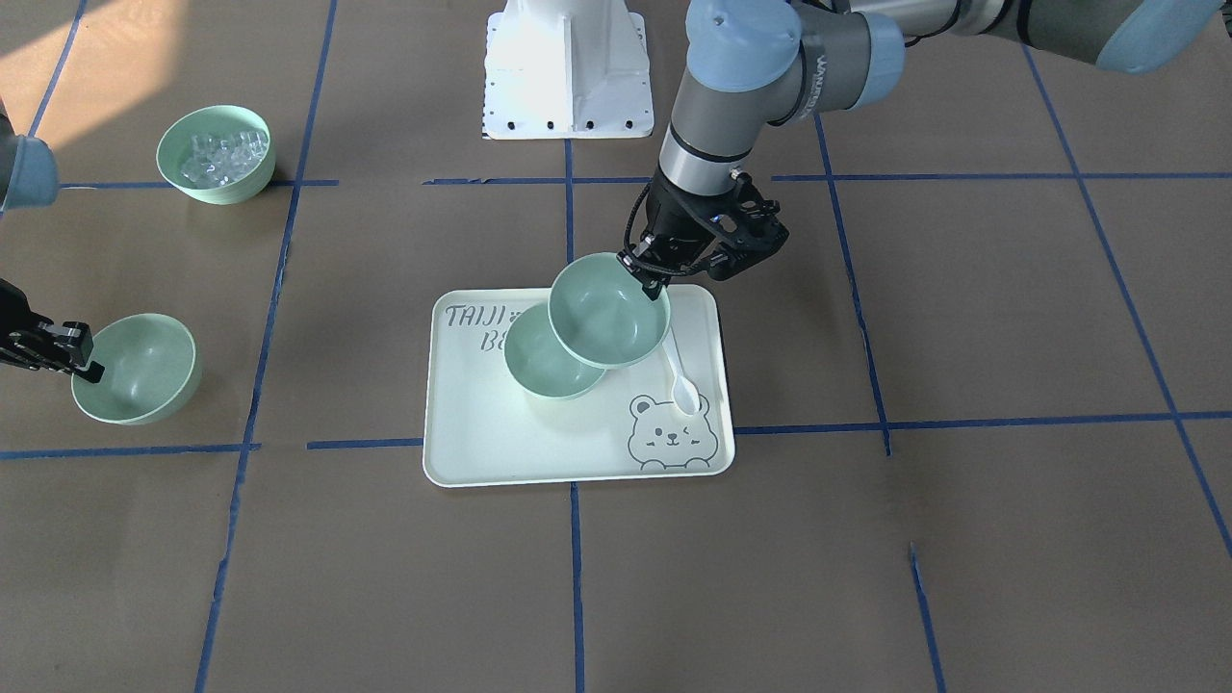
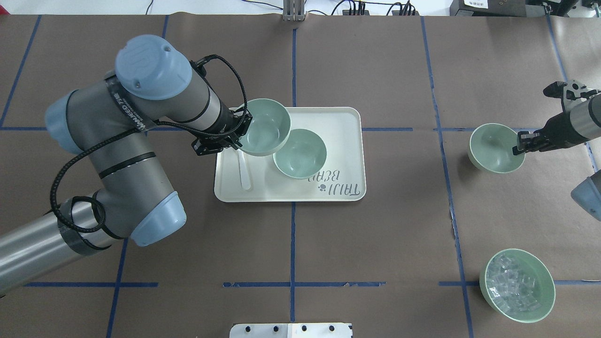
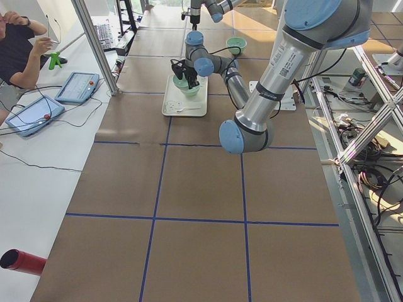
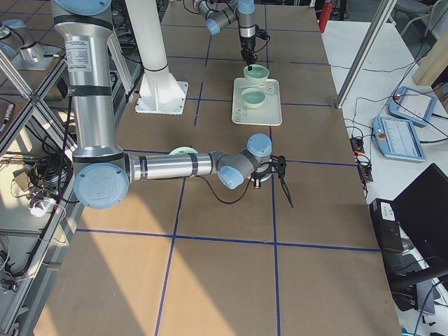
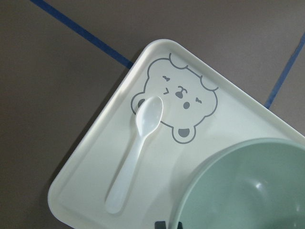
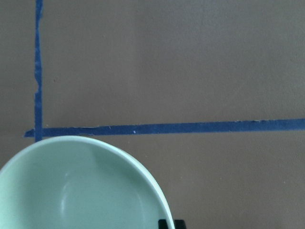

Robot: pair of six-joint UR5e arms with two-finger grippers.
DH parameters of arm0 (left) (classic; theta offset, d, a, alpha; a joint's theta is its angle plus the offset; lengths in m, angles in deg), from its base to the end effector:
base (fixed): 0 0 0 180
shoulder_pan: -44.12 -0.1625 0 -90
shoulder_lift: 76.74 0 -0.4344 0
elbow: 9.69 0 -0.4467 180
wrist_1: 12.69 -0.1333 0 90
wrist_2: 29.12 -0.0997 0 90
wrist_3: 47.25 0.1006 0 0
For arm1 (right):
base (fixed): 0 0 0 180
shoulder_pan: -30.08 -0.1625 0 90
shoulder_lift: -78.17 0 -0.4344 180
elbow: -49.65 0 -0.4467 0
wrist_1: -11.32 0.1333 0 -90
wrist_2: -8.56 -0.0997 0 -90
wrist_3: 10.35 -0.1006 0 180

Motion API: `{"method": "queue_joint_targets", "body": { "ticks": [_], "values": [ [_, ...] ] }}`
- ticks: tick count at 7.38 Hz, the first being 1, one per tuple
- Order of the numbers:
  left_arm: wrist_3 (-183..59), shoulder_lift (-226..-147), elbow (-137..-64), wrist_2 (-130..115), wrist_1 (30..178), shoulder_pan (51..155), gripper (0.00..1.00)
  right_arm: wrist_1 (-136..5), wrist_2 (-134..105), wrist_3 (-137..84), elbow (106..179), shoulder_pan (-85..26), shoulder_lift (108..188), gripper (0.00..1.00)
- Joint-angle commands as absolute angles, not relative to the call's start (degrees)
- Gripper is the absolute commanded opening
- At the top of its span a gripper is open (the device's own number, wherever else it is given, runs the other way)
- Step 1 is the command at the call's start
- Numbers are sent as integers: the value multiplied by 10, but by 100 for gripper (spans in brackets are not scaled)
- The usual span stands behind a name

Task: Stack green bowls together

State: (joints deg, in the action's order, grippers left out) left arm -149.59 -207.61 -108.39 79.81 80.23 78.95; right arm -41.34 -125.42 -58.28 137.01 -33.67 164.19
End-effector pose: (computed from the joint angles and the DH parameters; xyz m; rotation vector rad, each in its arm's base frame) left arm 0.5254 -0.4882 0.1298 -0.1260 0.9652 -0.6074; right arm -0.2084 -0.5660 0.5796 0.0664 -0.9724 0.0890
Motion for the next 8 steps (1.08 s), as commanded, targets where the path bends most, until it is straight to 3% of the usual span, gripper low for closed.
{"method": "queue_joint_targets", "body": {
  "ticks": [1,7,8],
  "values": [
    [-1508,-2111,-1044,783,808,775,0,-418,-1292,-583,1370,-372,1624,0],
    [-1510,-2118,-997,748,849,756,0,-417,-1319,-583,1371,-395,1615,0],
    [-1506,-2117,-993,748,850,750,4,-416,-1320,-583,1372,-397,1615,0]
  ]
}}
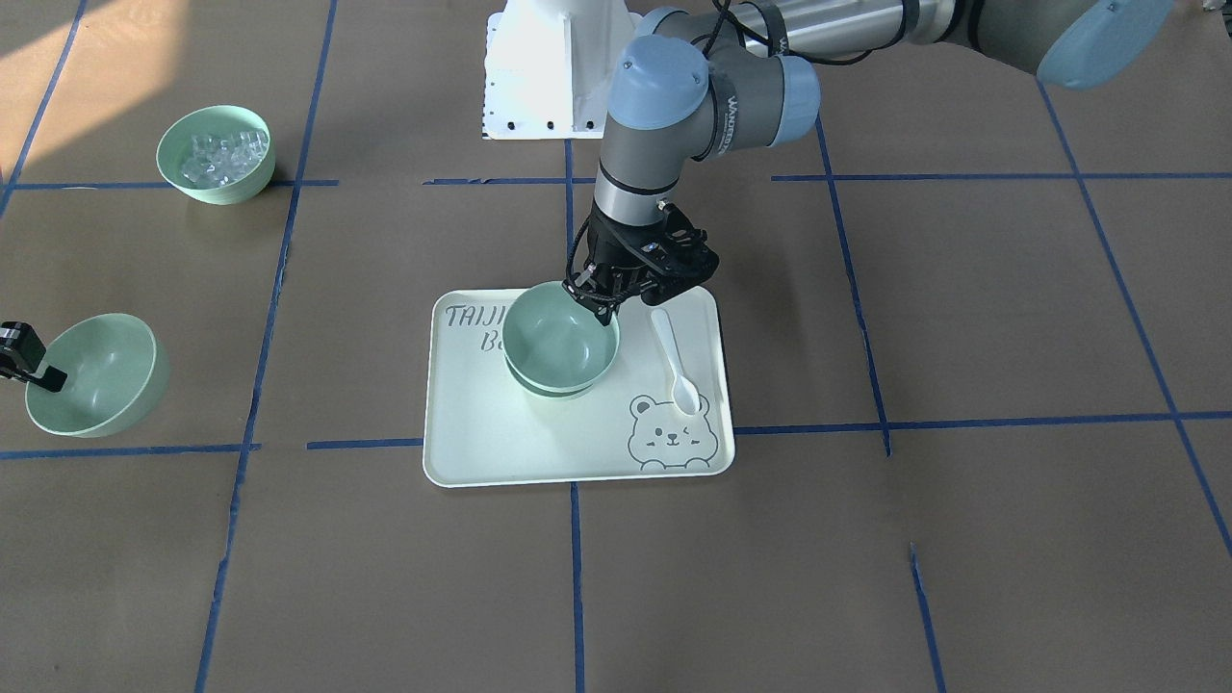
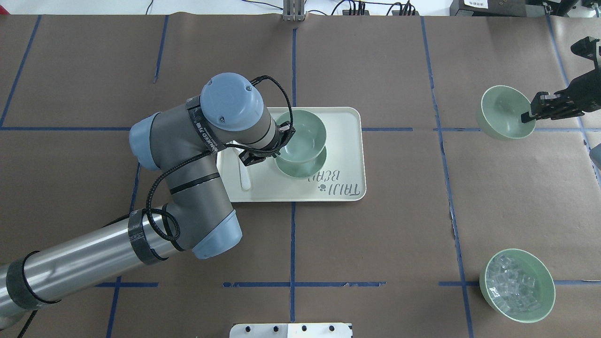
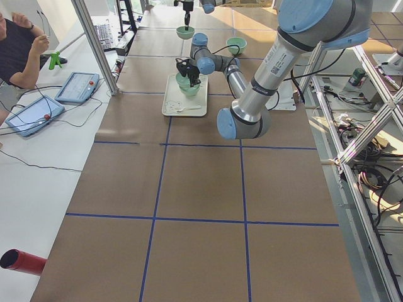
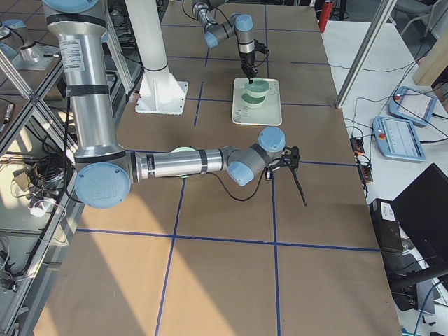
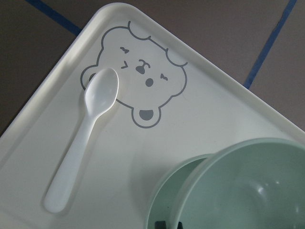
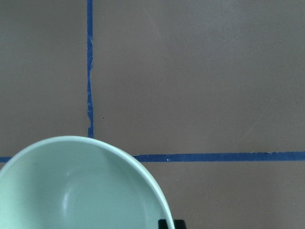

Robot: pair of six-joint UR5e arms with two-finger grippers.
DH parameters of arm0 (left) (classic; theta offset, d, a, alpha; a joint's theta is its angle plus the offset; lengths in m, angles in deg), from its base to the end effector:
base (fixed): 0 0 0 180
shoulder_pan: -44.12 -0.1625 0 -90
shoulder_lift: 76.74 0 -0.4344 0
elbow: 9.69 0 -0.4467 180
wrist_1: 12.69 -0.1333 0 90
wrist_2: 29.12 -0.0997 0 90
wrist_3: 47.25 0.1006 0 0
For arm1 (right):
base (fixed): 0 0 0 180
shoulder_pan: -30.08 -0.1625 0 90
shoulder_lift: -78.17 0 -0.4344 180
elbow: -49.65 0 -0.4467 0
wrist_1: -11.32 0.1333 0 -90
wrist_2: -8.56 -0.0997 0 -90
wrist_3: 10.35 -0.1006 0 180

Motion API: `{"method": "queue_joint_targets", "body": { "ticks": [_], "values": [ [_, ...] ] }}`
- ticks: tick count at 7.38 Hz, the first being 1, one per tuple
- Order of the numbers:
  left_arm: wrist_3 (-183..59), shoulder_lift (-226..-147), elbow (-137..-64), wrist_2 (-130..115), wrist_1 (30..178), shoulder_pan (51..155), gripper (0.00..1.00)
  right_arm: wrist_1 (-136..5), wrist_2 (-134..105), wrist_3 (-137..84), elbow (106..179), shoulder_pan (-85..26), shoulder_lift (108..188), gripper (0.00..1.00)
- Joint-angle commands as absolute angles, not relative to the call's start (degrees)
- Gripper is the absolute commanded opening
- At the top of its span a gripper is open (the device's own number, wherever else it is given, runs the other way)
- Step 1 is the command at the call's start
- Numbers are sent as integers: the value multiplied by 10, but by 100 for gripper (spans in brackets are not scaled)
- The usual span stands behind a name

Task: Stack green bowls together

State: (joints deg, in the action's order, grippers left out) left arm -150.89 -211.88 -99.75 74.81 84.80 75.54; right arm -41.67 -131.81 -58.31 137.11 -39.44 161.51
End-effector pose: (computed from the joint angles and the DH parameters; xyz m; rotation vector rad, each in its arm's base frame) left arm 0.5924 -0.4897 0.1318 -0.0830 0.9548 -0.6149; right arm -0.1623 -0.5940 0.5446 0.0814 -1.0673 0.1177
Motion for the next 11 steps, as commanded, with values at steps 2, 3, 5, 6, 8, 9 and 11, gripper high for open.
{"method": "queue_joint_targets", "body": {
  "ticks": [2,3,5,6,8,9,11],
  "values": [
    [-1502,-2117,-997,714,879,734,100,-419,-1324,-583,1380,-397,1615,0],
    [-1501,-2112,-1008,715,882,736,100,-419,-1324,-584,1380,-398,1612,0],
    [-1475,-2089,-1048,719,873,762,100,-420,-1324,-596,1380,-398,1594,0],
    [-1445,-2072,-1072,740,849,783,100,-421,-1332,-627,1381,-397,1571,0],
    [-1332,-2058,-1121,782,775,850,100,-421,-1350,-701,1385,-370,1518,0],
    [-1277,-2032,-1140,805,760,875,100,-422,-1345,-726,1389,-346,1496,0],
    [-1158,-1992,-1158,836,753,952,100,-422,-1303,-772,1389,-287,1452,0]
  ]
}}
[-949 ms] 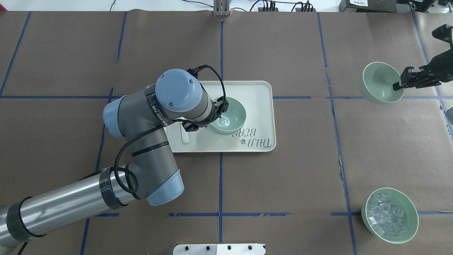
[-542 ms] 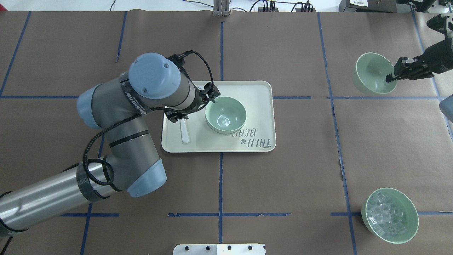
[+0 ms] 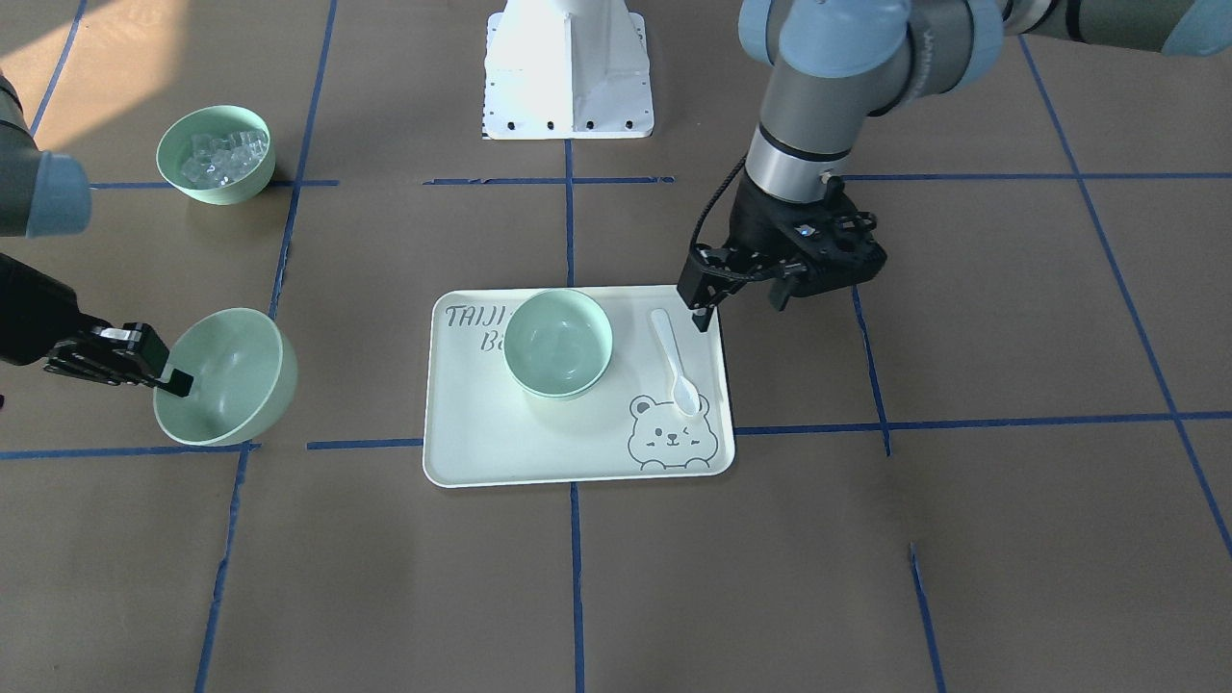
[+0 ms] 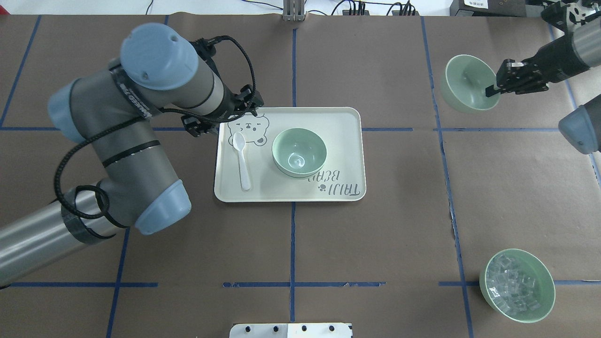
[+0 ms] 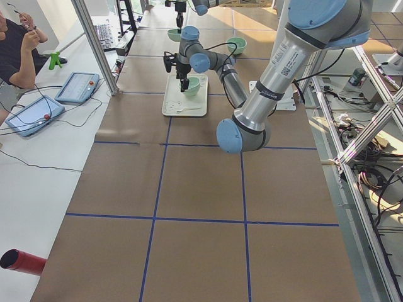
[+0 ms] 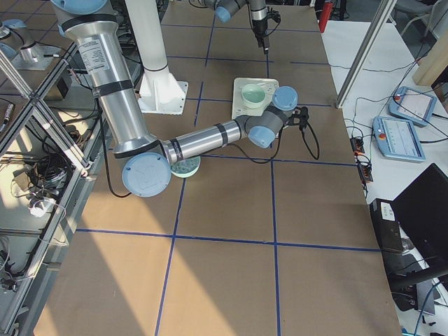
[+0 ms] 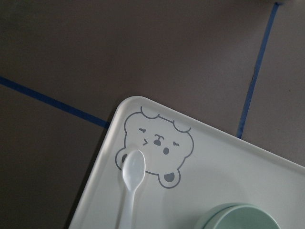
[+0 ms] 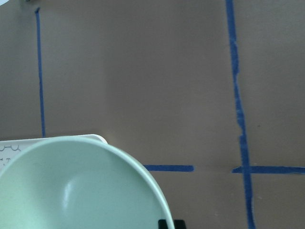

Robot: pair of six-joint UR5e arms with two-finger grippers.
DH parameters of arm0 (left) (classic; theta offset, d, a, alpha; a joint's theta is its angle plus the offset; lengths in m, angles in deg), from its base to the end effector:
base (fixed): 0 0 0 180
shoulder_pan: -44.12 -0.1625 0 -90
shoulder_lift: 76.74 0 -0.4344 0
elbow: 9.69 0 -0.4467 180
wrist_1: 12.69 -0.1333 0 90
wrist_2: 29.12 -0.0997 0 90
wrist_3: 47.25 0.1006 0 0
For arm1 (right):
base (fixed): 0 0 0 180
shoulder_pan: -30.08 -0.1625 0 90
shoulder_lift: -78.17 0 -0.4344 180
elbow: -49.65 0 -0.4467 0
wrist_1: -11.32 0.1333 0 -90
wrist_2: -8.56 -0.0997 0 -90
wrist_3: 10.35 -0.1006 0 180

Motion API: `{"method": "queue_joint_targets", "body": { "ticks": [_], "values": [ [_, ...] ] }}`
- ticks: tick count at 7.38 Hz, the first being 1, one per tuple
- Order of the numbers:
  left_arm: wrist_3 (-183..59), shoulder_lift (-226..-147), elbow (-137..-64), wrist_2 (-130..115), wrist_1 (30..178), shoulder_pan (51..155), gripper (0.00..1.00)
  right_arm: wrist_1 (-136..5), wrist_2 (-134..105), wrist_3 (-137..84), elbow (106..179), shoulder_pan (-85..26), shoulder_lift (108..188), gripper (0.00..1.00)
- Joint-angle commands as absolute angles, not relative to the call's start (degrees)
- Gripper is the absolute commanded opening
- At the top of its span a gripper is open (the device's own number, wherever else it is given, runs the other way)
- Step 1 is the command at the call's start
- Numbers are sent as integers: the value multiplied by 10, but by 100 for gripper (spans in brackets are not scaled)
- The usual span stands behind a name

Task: Stack green bowls together

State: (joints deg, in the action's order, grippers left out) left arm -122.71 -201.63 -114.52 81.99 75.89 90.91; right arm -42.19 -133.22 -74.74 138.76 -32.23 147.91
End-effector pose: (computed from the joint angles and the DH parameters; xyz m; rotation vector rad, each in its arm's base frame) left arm 0.3905 -0.5575 0.1660 0.1278 0.8978 -0.3688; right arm -0.2676 -0.6267 0.3743 0.0315 -1.2166 0.1195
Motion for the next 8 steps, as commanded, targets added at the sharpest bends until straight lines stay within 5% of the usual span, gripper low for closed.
{"method": "queue_joint_targets", "body": {
  "ticks": [1,4,8],
  "values": [
    [-1112,-1975,-1159,837,752,979,100,-434,-1258,-772,1389,-253,1431,0],
    [-1004,-1937,-1157,864,754,1029,100,-610,-1130,-772,1416,-150,1318,0],
    [-981,-1923,-1156,865,757,1045,100,-622,-1062,-772,1410,-74,1306,0]
  ]
}}
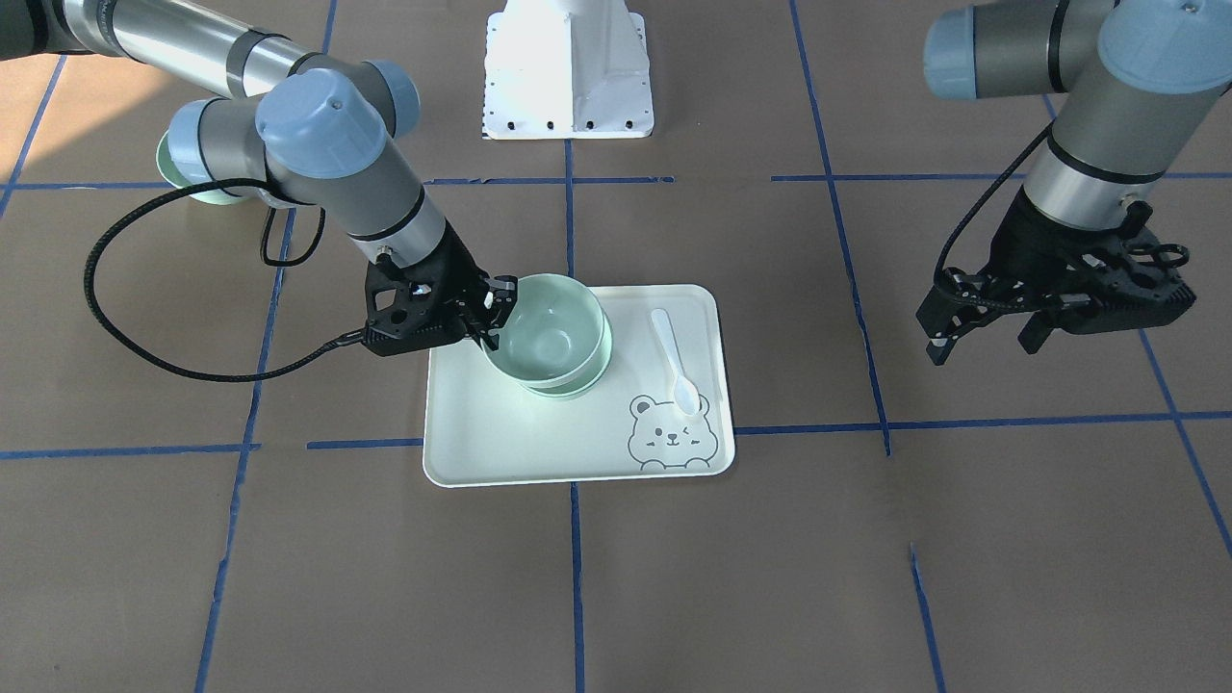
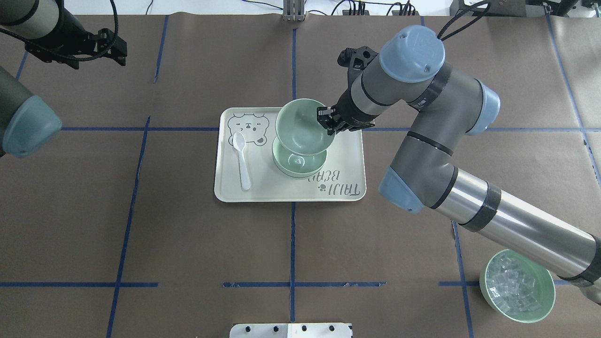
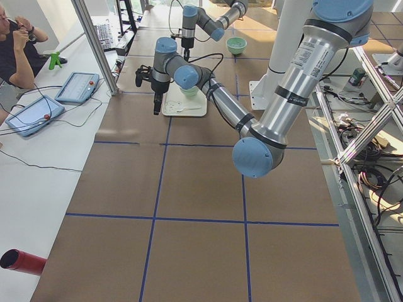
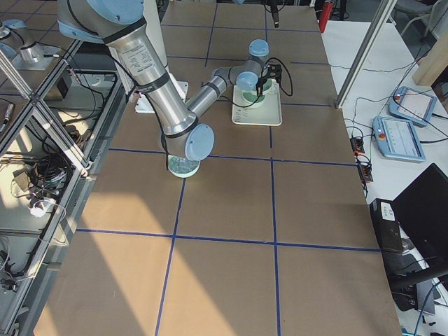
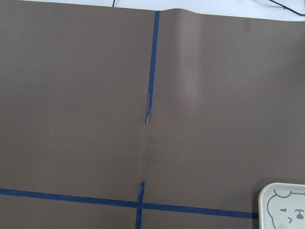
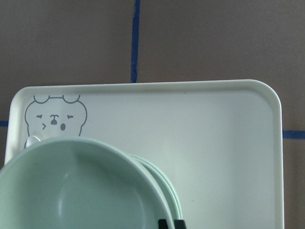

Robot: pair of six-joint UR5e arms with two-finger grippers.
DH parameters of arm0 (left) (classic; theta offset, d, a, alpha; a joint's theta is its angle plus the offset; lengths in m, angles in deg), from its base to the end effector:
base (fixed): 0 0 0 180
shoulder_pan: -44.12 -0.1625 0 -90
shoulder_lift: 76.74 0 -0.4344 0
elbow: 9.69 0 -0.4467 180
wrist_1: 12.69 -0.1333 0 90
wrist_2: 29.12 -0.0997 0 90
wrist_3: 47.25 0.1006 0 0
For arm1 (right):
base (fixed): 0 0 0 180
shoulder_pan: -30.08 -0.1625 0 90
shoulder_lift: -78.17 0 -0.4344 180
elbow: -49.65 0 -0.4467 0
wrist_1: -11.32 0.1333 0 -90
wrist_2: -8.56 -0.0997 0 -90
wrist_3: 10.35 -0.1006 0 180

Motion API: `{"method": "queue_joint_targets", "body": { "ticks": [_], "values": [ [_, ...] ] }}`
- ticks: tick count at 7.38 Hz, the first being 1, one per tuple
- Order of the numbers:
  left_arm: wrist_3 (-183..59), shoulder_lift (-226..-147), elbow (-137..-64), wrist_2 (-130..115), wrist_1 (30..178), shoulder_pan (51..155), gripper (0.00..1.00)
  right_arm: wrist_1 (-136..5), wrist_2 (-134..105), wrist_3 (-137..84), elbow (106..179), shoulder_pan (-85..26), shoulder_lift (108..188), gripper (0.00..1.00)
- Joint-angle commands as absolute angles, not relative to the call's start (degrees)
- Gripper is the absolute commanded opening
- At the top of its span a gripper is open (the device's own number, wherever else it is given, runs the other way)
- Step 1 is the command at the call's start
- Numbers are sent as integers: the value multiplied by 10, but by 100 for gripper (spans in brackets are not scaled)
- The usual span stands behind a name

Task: Stack green bowls together

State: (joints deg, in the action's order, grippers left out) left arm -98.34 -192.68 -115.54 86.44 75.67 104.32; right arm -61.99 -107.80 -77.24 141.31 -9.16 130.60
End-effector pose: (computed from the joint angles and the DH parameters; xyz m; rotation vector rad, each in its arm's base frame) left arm 0.2489 -0.6155 0.2605 0.2470 0.7728 -0.1948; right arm -0.5182 -0.5376 0.1922 0.1340 -1.0362 0.0310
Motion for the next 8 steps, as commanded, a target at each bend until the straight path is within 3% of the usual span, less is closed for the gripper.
{"method": "queue_joint_targets", "body": {
  "ticks": [1,4,5,6,8],
  "values": [
    [-981,-1922,-1156,872,758,1046,100,-633,-1061,-771,1410,-71,1305,0],
    [-981,-1922,-1154,875,758,1053,100,-634,-1060,-771,1404,-67,1305,0],
    [-981,-1922,-1154,875,759,1053,100,-634,-1059,-771,1404,-68,1306,84],
    [-982,-1922,-1154,875,759,1053,100,-632,-1050,-775,1405,-68,1305,100],
    [-981,-1922,-1152,875,759,1053,100,-633,-1051,-780,1406,-70,1305,100]
  ]
}}
